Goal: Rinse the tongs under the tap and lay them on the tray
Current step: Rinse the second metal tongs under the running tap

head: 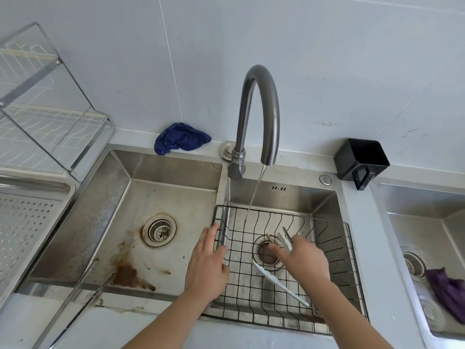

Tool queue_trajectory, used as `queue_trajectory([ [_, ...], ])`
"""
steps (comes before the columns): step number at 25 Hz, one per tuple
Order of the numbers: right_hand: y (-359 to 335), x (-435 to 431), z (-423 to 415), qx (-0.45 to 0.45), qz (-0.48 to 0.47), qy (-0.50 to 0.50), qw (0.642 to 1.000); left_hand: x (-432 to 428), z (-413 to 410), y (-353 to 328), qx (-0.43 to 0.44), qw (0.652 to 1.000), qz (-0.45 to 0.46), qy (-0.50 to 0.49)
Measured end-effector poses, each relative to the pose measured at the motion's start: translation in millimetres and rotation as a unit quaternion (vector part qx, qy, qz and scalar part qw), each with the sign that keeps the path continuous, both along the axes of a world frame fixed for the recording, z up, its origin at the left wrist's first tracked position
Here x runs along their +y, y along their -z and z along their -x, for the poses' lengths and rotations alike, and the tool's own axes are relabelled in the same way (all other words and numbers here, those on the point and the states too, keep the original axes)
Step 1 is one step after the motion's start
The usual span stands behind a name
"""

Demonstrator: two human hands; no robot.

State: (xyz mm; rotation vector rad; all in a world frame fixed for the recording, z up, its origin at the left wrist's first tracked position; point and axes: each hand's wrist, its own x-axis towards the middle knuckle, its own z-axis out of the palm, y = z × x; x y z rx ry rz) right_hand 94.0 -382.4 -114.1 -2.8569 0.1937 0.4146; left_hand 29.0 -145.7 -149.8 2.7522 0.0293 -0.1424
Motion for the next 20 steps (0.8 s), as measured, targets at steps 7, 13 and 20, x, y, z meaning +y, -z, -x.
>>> queue_trajectory([
  [7,30.2,-21.0,6.6,0.020,0.052,0.007,0.998,4.3,-0.8,2.6,-0.006,1.000,-0.006,-0.004],
  [13,30.3,-21.1,37.8,-0.042,0.005,-0.005,0.999,1.6,0.3,4.4,-0.029,0.999,-0.021,0.004],
  [20,26.4,5.9,61.6,-0.058,-0.015,-0.075,0.995,-0.6,1.5,0.8,-0.049,0.995,-0.076,0.032],
])
